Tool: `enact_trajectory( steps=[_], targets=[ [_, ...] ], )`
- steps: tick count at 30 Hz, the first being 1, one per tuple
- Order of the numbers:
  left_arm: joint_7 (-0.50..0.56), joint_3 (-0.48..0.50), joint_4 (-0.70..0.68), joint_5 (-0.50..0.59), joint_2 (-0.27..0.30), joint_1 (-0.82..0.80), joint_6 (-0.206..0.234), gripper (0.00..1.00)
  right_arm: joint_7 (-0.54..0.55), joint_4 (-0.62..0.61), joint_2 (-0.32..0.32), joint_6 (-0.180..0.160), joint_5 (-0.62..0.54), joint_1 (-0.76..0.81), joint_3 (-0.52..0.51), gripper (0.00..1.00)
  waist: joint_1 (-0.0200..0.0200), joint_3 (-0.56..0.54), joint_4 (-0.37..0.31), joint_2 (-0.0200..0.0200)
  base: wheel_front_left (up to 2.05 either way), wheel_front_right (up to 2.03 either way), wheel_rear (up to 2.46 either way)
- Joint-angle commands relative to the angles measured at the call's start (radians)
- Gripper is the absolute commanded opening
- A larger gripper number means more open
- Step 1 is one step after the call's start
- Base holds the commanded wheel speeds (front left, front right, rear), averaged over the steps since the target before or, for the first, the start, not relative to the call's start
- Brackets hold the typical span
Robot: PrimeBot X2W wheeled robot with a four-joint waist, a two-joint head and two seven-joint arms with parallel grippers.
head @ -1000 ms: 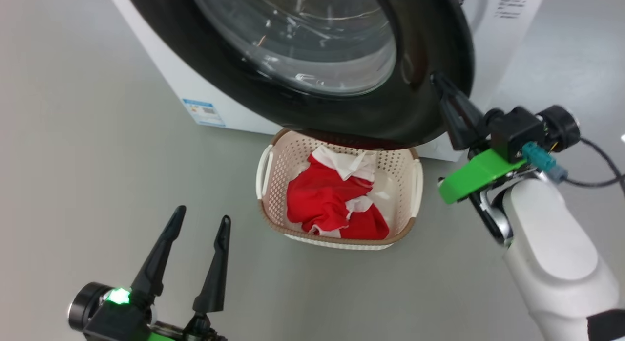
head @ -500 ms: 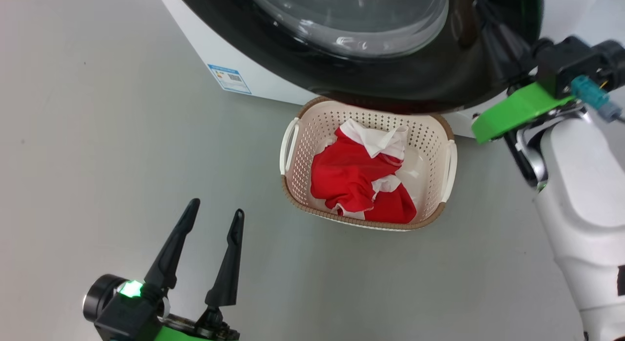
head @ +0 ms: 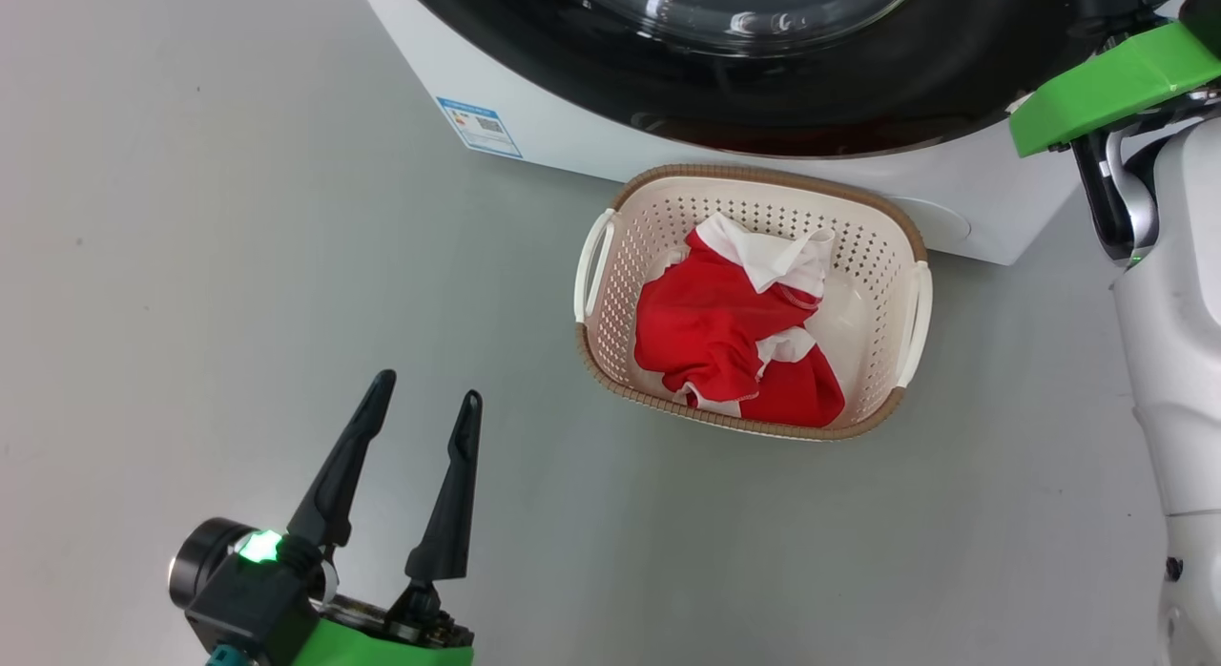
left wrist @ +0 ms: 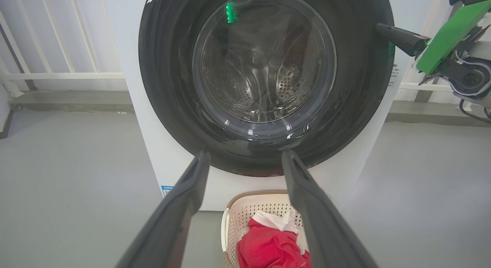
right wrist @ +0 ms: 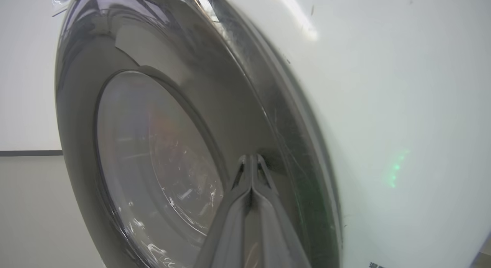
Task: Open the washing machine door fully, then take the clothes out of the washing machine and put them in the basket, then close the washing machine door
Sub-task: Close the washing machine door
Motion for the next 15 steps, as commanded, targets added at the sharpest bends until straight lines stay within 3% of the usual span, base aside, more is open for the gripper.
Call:
enact_trajectory(
  steps=[1,9,15],
  targets=[
    [-0.009,0.036,-0.025,-0.001,0.008,-0.015,-0.005,1.00,-0.005,-0.026,0.005,-0.010,-0.017,-0.037,-0.023,0.00,0.0000,0.002,0.003,-0.0001,0.00,0.00,0.00],
    [-0.009,0.044,-0.018,0.001,0.007,-0.018,-0.006,1.00,-0.005,-0.037,0.039,-0.010,-0.063,-0.034,-0.078,0.00,0.0000,0.006,-0.002,-0.0001,0.00,0.00,0.00],
    [-0.009,0.066,-0.004,0.009,0.006,-0.021,-0.003,1.00,-0.005,-0.048,0.059,-0.010,-0.036,-0.002,-0.029,0.02,0.0000,-0.008,-0.027,-0.0001,0.00,0.00,0.00]
  ],
)
